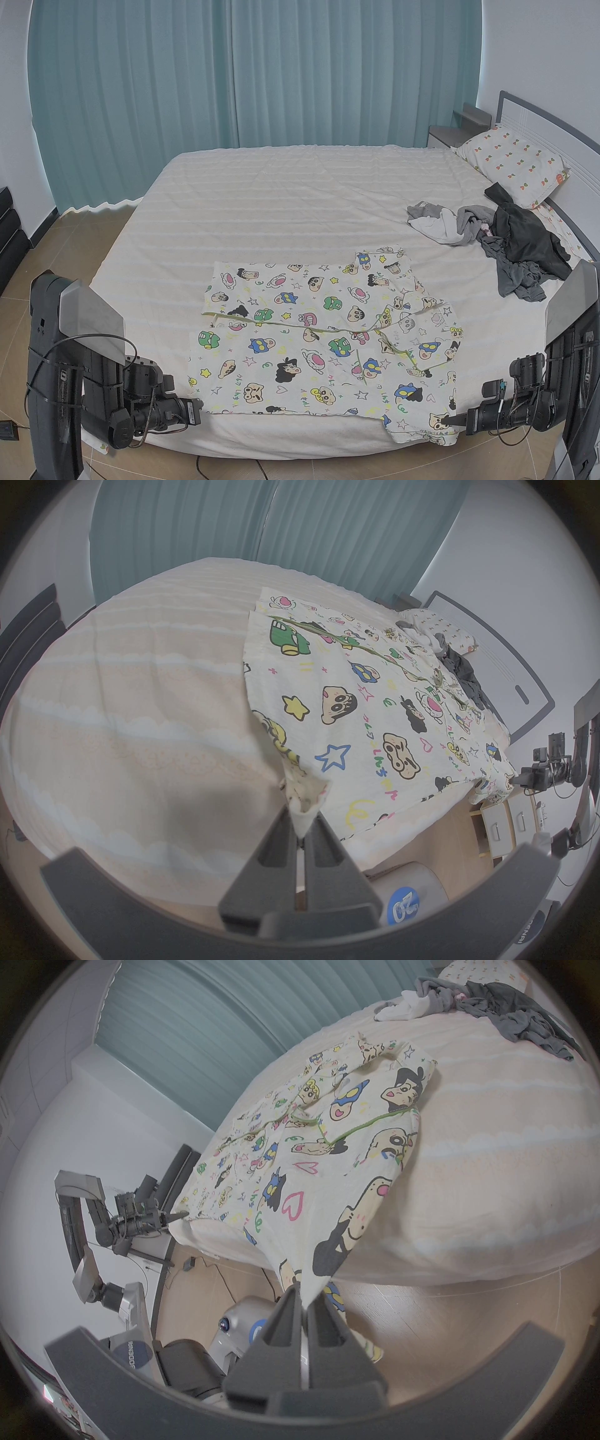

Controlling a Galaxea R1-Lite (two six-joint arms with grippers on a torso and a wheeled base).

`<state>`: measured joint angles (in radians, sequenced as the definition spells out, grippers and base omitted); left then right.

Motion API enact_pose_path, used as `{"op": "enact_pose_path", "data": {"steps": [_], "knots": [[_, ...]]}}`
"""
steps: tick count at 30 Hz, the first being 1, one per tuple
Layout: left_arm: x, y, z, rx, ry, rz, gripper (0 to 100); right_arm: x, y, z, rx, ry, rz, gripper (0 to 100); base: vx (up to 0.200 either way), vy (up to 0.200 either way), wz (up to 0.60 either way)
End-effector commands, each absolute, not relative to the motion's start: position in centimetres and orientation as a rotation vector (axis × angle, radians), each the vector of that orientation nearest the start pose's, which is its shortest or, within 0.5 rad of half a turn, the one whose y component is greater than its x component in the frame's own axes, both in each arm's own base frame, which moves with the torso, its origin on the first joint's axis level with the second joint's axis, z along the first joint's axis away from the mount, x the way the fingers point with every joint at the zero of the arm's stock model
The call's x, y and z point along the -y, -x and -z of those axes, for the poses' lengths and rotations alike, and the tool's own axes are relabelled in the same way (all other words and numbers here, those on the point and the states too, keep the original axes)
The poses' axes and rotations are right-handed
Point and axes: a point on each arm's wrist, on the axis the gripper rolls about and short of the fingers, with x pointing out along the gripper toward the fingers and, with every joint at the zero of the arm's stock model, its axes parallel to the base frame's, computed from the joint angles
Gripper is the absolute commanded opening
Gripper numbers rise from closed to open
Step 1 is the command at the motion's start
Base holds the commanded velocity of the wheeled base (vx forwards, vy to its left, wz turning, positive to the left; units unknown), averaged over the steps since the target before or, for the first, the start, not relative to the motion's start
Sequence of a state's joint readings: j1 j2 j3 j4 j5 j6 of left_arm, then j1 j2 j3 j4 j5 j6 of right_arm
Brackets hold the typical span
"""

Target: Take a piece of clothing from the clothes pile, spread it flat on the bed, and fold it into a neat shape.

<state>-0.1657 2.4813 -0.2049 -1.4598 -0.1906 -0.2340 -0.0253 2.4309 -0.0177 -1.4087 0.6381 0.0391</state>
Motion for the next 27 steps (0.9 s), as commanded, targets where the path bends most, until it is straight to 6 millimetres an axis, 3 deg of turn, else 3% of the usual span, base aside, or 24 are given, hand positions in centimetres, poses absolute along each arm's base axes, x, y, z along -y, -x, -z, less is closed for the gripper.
{"op": "enact_pose_path", "data": {"steps": [1, 12, 21, 27], "knots": [[4.4, -24.1, 7.1, -0.872, 0.228, 0.234, 0, -0.8, -19.5, 5.4, -0.99, -0.359, -0.543, 0, 0.0, 0.0, 0.0], [4.2, -22.7, 6.8, -0.918, 0.212, 0.235, 0, -0.8, -19.1, 4.8, -0.999, -0.348, -0.564, 0, 0.0, 0.0, 0.0], [4.6, -24.7, 5.2, -0.787, 0.238, 0.249, 0, -0.3, -20.6, 3.4, -0.83, -0.397, -0.574, 0, 0.0, 0.0, 0.0], [5.7, -28.4, 3.2, -0.677, 0.277, 0.189, 0, -0.5, -22.5, 2.5, -0.724, -0.432, -0.569, 0, 0.0, 0.0, 0.0]]}}
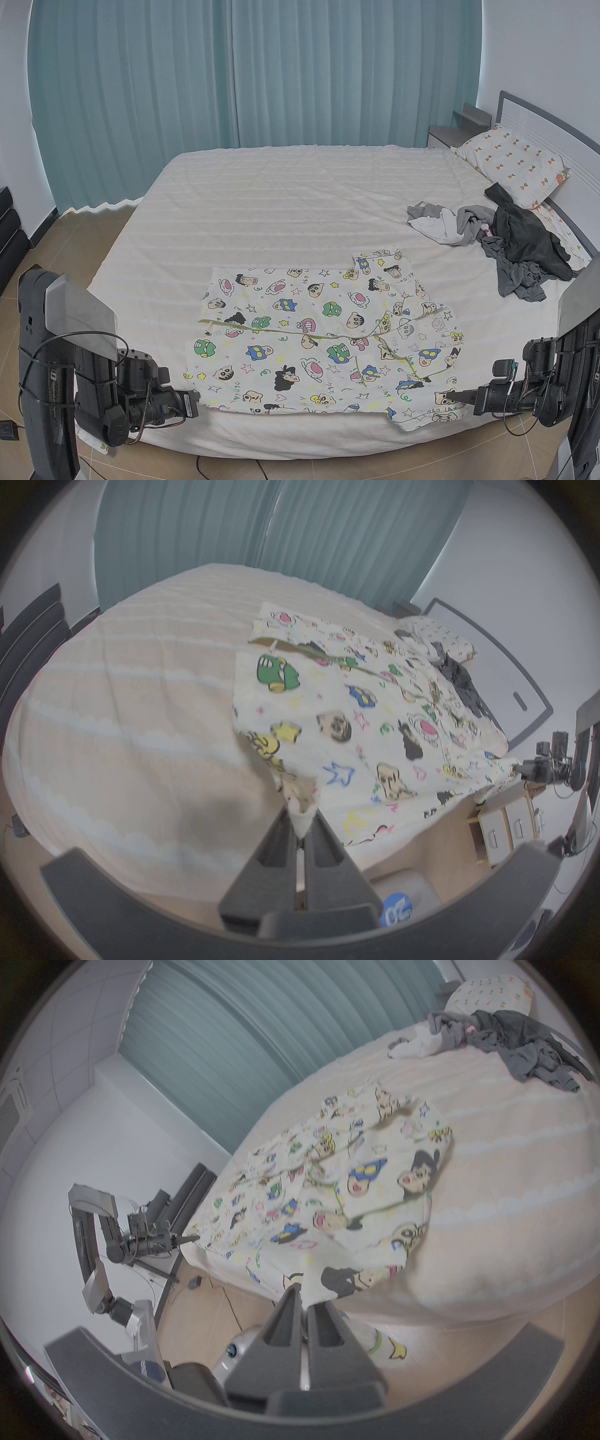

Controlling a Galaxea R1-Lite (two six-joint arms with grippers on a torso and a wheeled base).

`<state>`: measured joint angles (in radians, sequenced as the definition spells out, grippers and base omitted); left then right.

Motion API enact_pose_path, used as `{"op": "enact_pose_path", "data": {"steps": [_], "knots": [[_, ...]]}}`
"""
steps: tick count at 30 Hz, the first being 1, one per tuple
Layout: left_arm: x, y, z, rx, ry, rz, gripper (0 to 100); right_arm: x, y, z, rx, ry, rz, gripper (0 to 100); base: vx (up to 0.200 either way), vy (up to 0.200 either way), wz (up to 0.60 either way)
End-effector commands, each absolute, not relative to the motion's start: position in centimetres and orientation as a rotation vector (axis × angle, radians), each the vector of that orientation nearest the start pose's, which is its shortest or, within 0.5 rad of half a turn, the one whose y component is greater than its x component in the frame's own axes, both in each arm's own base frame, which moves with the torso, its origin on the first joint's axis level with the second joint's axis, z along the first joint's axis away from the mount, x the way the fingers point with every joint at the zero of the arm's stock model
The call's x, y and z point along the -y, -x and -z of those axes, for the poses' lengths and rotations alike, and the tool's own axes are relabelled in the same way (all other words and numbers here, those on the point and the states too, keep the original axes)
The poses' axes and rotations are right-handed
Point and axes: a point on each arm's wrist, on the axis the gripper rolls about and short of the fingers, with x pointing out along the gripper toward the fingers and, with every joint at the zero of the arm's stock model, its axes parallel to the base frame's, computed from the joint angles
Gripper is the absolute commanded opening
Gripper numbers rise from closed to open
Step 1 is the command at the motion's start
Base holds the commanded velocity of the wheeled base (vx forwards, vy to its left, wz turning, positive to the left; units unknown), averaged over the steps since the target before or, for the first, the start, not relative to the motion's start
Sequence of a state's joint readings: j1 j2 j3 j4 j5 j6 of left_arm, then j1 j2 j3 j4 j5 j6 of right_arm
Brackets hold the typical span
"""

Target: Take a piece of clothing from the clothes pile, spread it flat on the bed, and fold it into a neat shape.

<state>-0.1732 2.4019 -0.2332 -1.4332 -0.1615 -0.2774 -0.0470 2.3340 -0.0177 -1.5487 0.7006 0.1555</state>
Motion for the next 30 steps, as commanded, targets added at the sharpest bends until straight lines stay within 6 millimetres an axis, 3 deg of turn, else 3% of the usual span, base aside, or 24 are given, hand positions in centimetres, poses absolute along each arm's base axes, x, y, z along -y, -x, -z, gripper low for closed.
{"op": "enact_pose_path", "data": {"steps": [1, 6, 17, 21, 24, 27, 30], "knots": [[5.9, -29.0, 2.8, -0.671, 0.287, 0.18, 0, -0.5, -22.8, 2.5, -0.713, -0.429, -0.571, 0, 0.0, 0.0, 0.0], [6.5, -32.2, 0.2, -0.704, 0.346, 0.149, 0, -0.4, -24.0, 2.3, -0.675, -0.437, -0.562, 0, 0.0, 0.0, 0.0], [7.4, -37.4, -2.6, -0.698, 0.375, 0.117, 0, -0.1, -27.6, 1.9, -0.571, -0.465, -0.531, 0, 0.0, 0.0, 0.0], [7.6, -38.6, -2.6, -0.702, 0.375, 0.099, 0, -0.1, -28.6, 2.0, -0.548, -0.472, -0.516, 0, 0.0, 0.0, 0.0], [7.8, -40.6, -2.1, -0.719, 0.394, 0.082, 0, -0.1, -30.0, 2.7, -0.526, -0.464, -0.498, 0, 0.0, 0.0, 0.0], [7.9, -40.9, -1.9, -0.731, 0.394, 0.078, 0, -0.1, -30.3, 2.9, -0.521, -0.462, -0.495, 0, 0.0, 0.0, 0.0], [8.3, -42.6, -0.9, -0.774, 0.389, 0.066, 0, 0.0, -31.9, 3.9, -0.502, -0.451, -0.471, 0, 0.0, 0.0, 0.0]]}}
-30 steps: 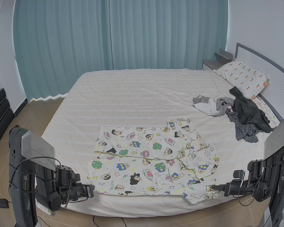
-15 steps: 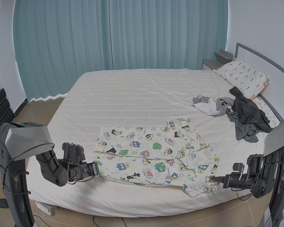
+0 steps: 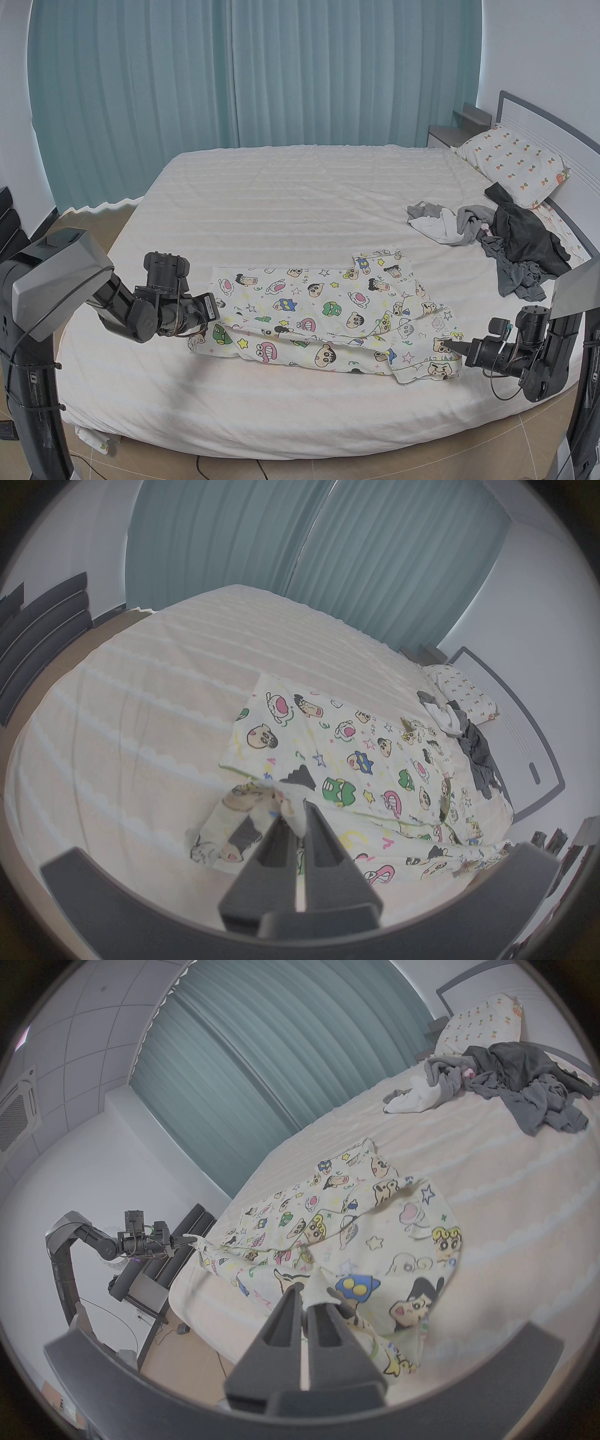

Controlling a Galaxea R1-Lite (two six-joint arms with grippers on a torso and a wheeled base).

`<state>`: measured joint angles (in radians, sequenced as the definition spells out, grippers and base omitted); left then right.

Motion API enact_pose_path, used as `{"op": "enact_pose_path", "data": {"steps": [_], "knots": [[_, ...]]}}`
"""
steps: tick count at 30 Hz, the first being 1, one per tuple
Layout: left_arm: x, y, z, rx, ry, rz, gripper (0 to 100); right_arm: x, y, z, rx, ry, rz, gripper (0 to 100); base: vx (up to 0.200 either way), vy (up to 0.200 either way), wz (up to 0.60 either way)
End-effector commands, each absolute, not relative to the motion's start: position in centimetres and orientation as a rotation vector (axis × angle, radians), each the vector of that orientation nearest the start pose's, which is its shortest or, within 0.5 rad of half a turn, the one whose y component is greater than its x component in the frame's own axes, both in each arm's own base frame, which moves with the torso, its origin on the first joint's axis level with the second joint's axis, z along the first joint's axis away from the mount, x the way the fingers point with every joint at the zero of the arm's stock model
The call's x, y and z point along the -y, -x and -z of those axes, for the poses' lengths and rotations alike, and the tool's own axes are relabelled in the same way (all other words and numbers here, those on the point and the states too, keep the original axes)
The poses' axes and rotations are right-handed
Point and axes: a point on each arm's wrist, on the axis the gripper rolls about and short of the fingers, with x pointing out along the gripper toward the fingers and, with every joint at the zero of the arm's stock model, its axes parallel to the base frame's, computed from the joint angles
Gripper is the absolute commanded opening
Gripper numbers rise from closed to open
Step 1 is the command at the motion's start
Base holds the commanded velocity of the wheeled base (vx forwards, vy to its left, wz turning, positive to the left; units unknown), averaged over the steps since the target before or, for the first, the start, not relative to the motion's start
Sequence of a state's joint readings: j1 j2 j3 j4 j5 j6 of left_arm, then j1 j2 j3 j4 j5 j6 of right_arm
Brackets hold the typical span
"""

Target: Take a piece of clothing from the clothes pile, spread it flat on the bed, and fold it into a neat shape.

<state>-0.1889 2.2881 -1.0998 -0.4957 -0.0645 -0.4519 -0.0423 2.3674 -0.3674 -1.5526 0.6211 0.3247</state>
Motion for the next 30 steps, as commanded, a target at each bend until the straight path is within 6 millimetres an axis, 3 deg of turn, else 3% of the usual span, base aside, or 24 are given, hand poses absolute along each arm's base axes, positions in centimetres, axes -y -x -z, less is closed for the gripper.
{"op": "enact_pose_path", "data": {"steps": [1, 9, 15, 16, 17, 24, 30], "knots": [[8.2, -42.8, -0.7, -0.775, 0.389, 0.063, 0, 0.0, -32.0, 4.0, -0.501, -0.451, -0.468, 0, 0.0, 0.0, 0.0], [8.7, -45.6, 1.5, -0.774, 0.427, -0.022, 0, -0.3, -33.9, 4.7, -0.493, -0.452, -0.445, 0, 0.0, 0.0, 0.0], [9.1, -46.6, 1.1, -0.772, 0.497, -0.046, 0, -0.4, -34.6, 4.9, -0.5, -0.47, -0.437, 0, 0.0, 0.0, 0.0], [9.1, -46.8, 1.1, -0.773, 0.499, -0.048, 0, -0.4, -34.7, 5.0, -0.5, -0.473, -0.436, 100, 0.0, 0.0, 0.0], [9.1, -46.9, 1.1, -0.778, 0.5, -0.05, 100, -0.4, -34.9, 5.2, -0.501, -0.478, -0.433, 100, 0.0, 0.0, 0.0], [9.0, -47.6, 1.2, -0.75, 0.552, -0.125, 100, -0.1, -34.9, 5.6, -0.504, -0.498, -0.392, 100, 0.0, 0.0, 0.0], [6.4, -47.3, 0.6, -0.742, 0.6, -0.189, 100, 0.5, -34.2, 4.9, -0.497, -0.559, -0.307, 100, 0.0, 0.0, 0.0]]}}
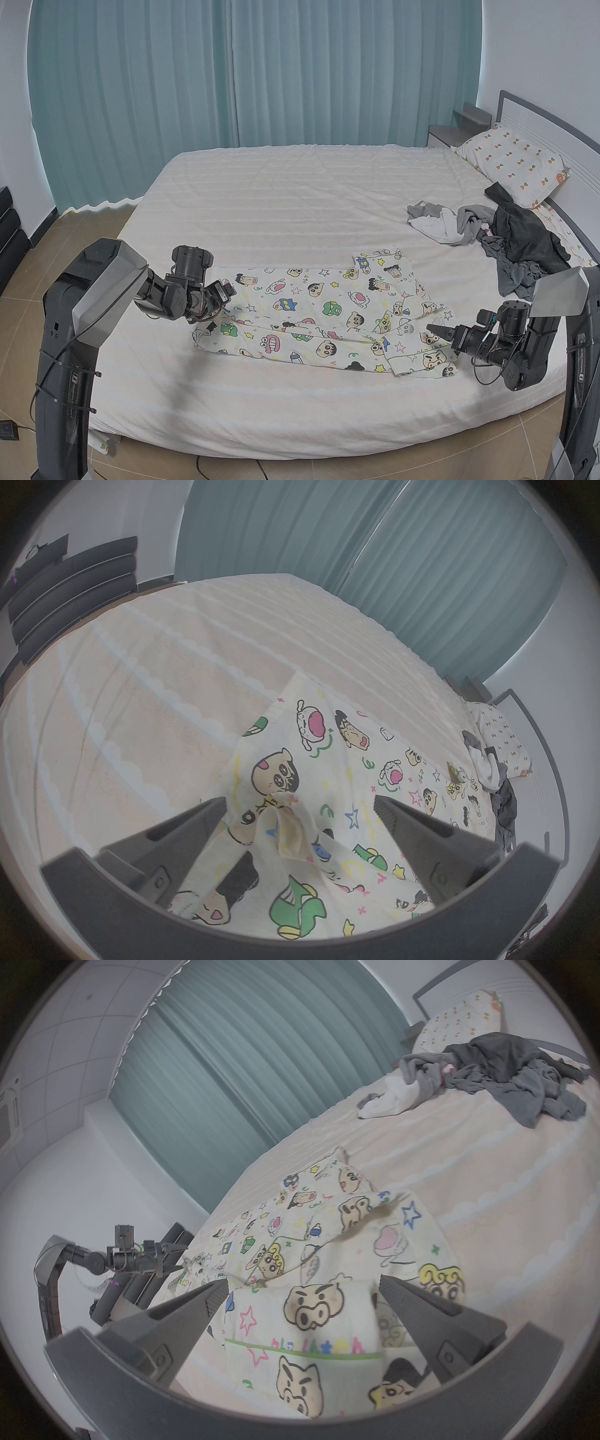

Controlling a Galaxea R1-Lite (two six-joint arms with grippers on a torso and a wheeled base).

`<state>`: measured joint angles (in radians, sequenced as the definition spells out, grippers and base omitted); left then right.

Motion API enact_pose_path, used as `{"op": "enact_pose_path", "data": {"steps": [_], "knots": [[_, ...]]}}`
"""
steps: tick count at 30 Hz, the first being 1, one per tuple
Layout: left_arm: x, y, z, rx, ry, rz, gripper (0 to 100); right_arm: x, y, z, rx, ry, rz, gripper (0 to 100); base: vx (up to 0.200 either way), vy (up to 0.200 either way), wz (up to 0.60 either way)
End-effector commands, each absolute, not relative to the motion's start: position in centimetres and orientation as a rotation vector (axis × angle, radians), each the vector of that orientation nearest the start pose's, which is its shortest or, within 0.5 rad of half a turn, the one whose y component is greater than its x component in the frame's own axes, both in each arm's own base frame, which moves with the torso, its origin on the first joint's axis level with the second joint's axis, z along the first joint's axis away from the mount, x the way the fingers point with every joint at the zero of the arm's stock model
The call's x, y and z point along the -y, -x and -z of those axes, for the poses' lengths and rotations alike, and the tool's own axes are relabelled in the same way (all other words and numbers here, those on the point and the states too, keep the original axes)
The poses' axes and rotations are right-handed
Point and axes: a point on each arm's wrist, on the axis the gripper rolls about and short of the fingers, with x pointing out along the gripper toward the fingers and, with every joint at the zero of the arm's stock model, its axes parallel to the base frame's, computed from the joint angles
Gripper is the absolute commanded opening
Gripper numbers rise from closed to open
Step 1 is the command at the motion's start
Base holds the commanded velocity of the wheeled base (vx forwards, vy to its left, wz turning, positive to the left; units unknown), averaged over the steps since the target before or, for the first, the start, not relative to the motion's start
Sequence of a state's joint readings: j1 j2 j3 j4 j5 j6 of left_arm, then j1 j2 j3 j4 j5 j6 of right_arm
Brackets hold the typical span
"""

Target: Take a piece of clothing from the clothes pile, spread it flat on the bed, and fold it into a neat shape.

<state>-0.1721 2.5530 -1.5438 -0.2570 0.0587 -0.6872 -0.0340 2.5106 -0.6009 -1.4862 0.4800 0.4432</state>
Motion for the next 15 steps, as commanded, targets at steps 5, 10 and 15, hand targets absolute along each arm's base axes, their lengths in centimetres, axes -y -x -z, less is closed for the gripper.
{"op": "enact_pose_path", "data": {"steps": [5, 10, 15], "knots": [[4.1, -44.8, -1.2, -0.789, 0.654, -0.175, 100, 1.3, -33.2, 4.1, -0.468, -0.622, -0.236, 100, 0.0, 0.0, 0.0], [2.7, -39.9, -3.7, -0.879, 0.727, -0.095, 100, 2.4, -32.4, 2.7, -0.451, -0.697, -0.198, 100, 0.0, 0.0, 0.0], [2.8, -35.7, -4.3, -0.854, 0.906, -0.06, 100, 1.7, -30.8, 1.3, -0.477, -0.741, -0.216, 100, 0.0, 0.0, 0.0]]}}
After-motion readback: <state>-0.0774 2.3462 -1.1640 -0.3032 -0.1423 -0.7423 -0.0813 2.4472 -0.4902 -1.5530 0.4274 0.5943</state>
